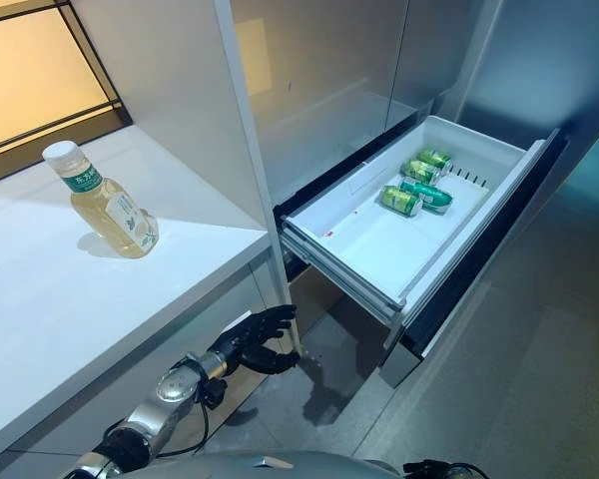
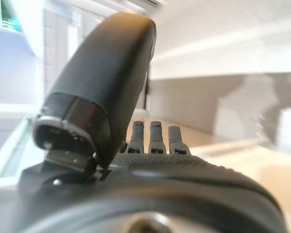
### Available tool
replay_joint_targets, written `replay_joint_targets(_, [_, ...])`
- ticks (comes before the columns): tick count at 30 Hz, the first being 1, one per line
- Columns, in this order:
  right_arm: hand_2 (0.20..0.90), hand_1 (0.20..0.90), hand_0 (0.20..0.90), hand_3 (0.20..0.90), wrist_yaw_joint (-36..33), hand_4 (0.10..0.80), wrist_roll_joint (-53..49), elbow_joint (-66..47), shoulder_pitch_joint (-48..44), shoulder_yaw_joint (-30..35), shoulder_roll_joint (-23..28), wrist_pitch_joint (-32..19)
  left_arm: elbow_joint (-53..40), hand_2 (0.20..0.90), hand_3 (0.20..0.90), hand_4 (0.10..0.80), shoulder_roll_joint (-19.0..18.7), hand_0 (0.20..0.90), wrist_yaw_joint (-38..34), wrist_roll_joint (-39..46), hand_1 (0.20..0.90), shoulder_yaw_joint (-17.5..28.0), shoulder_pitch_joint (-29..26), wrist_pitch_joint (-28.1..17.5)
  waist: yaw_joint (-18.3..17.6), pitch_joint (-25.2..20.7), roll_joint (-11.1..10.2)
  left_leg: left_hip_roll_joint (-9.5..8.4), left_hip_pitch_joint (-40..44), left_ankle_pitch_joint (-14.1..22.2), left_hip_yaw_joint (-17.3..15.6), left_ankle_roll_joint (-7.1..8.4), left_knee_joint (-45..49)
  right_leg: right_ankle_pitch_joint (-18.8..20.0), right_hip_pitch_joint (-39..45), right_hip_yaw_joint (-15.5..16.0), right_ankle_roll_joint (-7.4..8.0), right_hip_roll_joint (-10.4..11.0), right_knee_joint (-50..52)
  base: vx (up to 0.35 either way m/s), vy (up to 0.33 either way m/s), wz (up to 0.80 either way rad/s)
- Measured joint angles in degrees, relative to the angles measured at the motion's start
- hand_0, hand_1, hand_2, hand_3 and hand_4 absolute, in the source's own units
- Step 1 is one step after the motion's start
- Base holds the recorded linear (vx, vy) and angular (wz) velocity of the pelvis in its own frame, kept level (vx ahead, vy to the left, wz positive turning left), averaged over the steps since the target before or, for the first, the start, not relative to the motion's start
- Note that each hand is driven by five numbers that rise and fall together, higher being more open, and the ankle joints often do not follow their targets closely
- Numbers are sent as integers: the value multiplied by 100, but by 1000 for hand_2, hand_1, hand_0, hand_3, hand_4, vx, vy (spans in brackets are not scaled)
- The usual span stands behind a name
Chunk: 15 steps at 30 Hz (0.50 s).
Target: Put drinks into fridge and close the fridge
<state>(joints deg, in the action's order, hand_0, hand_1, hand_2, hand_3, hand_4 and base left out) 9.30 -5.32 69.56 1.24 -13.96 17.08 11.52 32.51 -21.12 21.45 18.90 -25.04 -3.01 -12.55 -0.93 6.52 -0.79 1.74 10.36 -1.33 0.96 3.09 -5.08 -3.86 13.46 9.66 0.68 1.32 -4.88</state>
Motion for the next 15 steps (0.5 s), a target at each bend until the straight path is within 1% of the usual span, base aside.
replay_joint_targets(4, [900,900,900,900,-2,800,33,-11,-20,-50,5,26,-739,900,900,800,-11,900,530,614,900,-74,-6,260,7,1,0,-2,0,-3,15,0,0,0,4,7,0,0,0,0,0,0])
replay_joint_targets(7, [900,900,900,900,-4,800,56,-15,-30,-53,4,44,-1174,900,900,800,-37,900,737,845,900,-204,-53,283,3,2,1,-2,-3,-7,43,2,0,0,6,16,0,-3,0,0,0,0])
replay_joint_targets(12, [900,900,900,900,-15,800,90,-17,-31,-56,-1,37,-1997,900,900,800,-244,900,727,860,900,-386,-147,275,8,5,1,-2,-7,-14,46,6,-1,0,7,27,0,-5,-1,0,0,0])
replay_joint_targets(15, [900,900,900,900,-30,800,91,-12,-16,-57,-4,-7,-2366,900,900,800,-335,900,589,861,900,-396,-216,234,12,5,2,-4,-11,-14,50,5,-1,0,5,27,0,-5,-1,0,0,0])
